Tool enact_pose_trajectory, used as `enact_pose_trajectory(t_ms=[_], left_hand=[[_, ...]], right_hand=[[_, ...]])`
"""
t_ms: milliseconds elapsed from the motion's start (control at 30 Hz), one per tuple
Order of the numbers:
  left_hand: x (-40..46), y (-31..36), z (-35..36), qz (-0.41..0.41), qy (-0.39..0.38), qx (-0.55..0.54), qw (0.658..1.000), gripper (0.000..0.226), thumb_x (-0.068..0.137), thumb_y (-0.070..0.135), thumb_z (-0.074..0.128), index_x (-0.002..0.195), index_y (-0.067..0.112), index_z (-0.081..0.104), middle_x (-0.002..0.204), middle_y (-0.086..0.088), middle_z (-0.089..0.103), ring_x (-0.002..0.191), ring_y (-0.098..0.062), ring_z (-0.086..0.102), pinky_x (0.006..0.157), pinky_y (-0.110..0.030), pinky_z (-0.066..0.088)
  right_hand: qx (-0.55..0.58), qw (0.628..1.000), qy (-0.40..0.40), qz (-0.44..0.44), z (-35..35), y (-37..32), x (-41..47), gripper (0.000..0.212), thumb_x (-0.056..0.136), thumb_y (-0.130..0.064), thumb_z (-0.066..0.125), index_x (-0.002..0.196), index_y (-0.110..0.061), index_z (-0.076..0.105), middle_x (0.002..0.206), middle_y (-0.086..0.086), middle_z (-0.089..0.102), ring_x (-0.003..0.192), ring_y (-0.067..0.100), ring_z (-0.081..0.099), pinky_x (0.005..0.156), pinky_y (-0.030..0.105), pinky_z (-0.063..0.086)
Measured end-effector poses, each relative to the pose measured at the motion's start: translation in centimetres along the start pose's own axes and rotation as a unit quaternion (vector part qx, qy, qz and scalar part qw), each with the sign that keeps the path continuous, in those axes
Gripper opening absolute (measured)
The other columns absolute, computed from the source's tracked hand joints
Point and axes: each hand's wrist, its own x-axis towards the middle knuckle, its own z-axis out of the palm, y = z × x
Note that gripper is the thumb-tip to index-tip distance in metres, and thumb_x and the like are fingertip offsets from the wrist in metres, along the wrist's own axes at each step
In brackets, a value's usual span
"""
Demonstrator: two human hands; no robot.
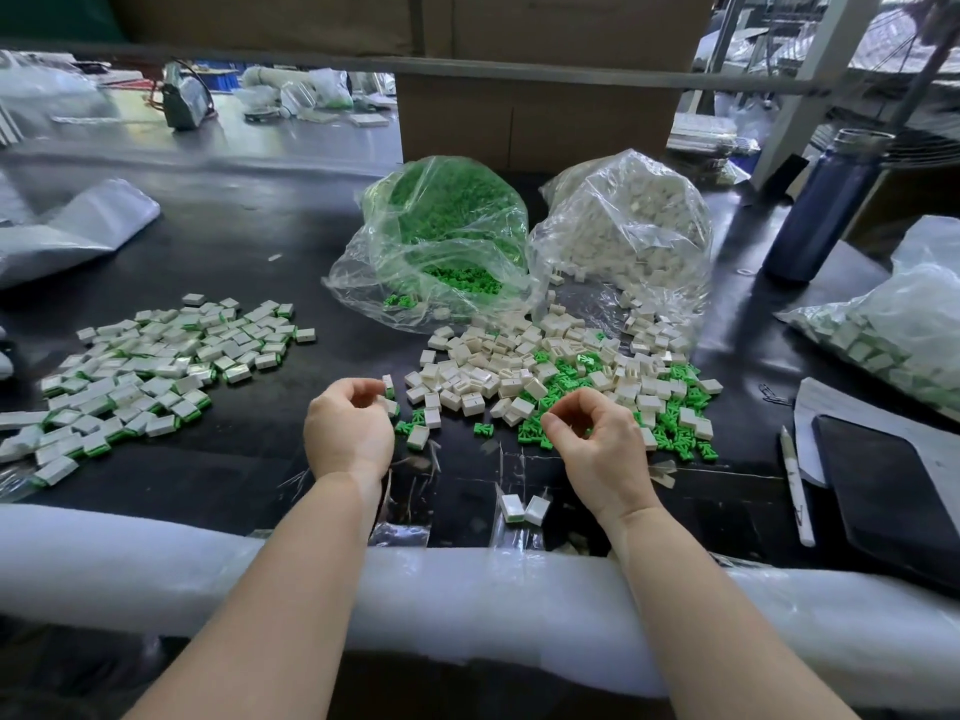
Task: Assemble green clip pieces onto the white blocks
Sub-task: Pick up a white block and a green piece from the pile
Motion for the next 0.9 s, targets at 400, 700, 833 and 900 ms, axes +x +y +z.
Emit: enact_pose_trajectory(t_ms=[400, 700, 833, 900], left_hand=[[-2.2, 1.0, -1.5, 0.121, -0.199, 0.232, 0.944, 0.006, 0.080, 0.023, 0.071, 0.085, 0.021, 0.075, 0.088, 0.003, 0.071, 0.082, -0.012, 0.060, 0.071, -0.019, 0.039], [-5.0, 1.8, 0.6, 0.193, -0.387, 0.228, 0.872, 0.006, 0.078, 0.023, 0.073, 0.083, 0.025, 0.075, 0.084, 0.013, 0.071, 0.081, -0.002, 0.062, 0.081, -0.017, 0.046], [-4.9, 2.0, 1.0, 0.199, -0.389, 0.215, 0.873, 0.005, 0.079, 0.023, 0.072, 0.082, 0.024, 0.075, 0.081, 0.014, 0.071, 0.075, 0.003, 0.061, 0.073, -0.012, 0.044], [-4.3, 1.9, 0.9, 0.194, -0.313, 0.214, 0.905, 0.003, 0.080, 0.024, 0.072, 0.081, 0.024, 0.074, 0.081, 0.011, 0.070, 0.077, -0.003, 0.062, 0.072, -0.014, 0.043]], right_hand=[[0.016, 1.000, 0.013, 0.011, -0.2, 0.0, -0.1, 0.016, 0.084, -0.012, 0.066, 0.071, -0.018, 0.059, 0.068, -0.004, 0.059, 0.068, 0.012, 0.053, 0.065, 0.021, 0.046], [0.006, 1.000, 0.022, 0.007, 0.0, 0.1, 0.0, 0.015, 0.083, -0.012, 0.067, 0.070, -0.017, 0.061, 0.067, -0.003, 0.060, 0.067, 0.015, 0.057, 0.065, 0.025, 0.048], [0.005, 1.000, 0.019, 0.008, -0.1, 0.1, 0.1, 0.016, 0.083, -0.012, 0.067, 0.069, -0.018, 0.060, 0.067, -0.004, 0.060, 0.066, 0.013, 0.055, 0.066, 0.027, 0.049], [0.006, 1.000, 0.015, 0.011, -0.1, 0.1, 0.1, 0.016, 0.083, -0.012, 0.067, 0.070, -0.017, 0.060, 0.067, -0.004, 0.060, 0.067, 0.013, 0.055, 0.067, 0.027, 0.049]])
